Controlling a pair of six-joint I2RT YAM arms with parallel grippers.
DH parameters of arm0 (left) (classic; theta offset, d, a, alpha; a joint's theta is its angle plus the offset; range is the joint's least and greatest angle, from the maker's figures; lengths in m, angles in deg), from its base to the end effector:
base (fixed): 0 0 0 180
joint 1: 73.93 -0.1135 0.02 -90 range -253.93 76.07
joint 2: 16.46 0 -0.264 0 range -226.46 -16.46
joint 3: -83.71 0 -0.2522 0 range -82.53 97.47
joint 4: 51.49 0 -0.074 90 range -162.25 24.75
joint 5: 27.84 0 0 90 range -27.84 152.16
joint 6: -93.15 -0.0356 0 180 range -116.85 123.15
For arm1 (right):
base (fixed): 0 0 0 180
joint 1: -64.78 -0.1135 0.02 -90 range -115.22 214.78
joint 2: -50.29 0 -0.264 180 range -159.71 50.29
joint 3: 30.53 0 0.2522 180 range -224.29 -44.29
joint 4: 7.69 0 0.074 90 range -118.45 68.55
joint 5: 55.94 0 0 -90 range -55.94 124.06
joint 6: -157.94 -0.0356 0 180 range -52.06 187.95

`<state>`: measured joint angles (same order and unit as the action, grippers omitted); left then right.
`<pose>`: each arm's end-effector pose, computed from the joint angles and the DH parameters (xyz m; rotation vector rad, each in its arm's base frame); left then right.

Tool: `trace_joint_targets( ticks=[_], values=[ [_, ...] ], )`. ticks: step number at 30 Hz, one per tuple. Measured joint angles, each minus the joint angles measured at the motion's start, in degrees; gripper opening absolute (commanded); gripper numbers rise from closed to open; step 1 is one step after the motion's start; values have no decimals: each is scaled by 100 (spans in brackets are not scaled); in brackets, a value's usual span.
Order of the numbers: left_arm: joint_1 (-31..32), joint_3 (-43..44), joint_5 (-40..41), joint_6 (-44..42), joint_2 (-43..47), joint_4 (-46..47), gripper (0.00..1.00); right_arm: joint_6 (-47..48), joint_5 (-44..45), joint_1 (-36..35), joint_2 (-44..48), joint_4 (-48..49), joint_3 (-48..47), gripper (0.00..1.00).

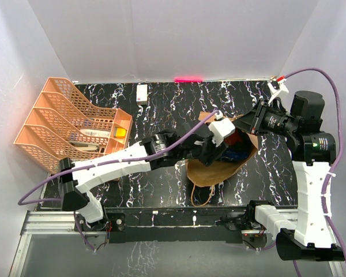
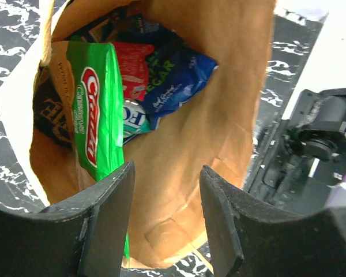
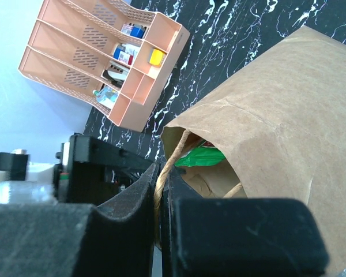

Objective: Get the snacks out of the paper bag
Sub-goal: Take out the snack from the paper bag.

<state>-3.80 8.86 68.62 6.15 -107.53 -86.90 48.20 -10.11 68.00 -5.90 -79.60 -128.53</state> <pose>0.1300 -0.3480 0.3990 1.0475 1.7189 -0.7273 0.1484 0.0165 0.4511 -0.0608 2.0744 0.9787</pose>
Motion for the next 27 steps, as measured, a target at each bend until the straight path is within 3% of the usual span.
trace_joint_targets(
  ticks=[8, 12, 18, 27],
  values=[
    [-4, 199, 883, -444, -682, -129, 50, 17, 70, -2, 0, -9, 0, 8],
    [-4, 205, 1346, -697, -938, -133, 40, 37, 168, 4, 0, -28, 0, 8],
    [-2, 201, 1475, -684, -951, -175, 59, 59, 260, -2, 13, -44, 0, 8],
    [-4, 162, 177, 144, 52, -369, 84, 50, 275, -28, 37, -98, 0, 8]
  ],
)
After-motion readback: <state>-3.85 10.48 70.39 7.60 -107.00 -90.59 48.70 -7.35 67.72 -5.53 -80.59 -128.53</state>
